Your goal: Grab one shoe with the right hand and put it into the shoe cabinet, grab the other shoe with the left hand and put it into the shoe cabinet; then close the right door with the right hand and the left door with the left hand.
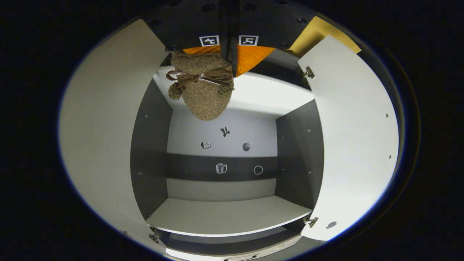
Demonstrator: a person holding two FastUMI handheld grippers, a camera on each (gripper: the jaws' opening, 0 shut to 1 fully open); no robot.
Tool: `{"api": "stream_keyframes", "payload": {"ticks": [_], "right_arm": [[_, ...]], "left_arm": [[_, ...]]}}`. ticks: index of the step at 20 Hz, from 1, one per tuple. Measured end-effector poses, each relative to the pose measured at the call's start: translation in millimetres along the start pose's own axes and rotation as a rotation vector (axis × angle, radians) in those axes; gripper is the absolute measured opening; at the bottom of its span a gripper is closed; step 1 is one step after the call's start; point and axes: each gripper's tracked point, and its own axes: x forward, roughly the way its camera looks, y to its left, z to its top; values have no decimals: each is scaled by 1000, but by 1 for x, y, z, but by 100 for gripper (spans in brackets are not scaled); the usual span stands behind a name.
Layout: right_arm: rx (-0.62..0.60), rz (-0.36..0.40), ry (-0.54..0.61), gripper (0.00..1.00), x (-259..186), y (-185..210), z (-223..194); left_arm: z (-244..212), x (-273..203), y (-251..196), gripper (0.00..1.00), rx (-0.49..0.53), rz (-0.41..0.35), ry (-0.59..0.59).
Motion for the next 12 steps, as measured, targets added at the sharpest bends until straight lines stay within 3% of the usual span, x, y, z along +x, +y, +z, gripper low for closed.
{"api": "stream_keyframes", "payload": {"ticks": [4, 12], "right_arm": [[-14, -29, -4, 4, 55, -15, 43], [-47, -51, 108, 5, 165, -30, 52]], "left_arm": [[-1, 6, -2, 95, 1, 18, 10], [-10, 25, 5, 95, 24, 89, 44]]}}
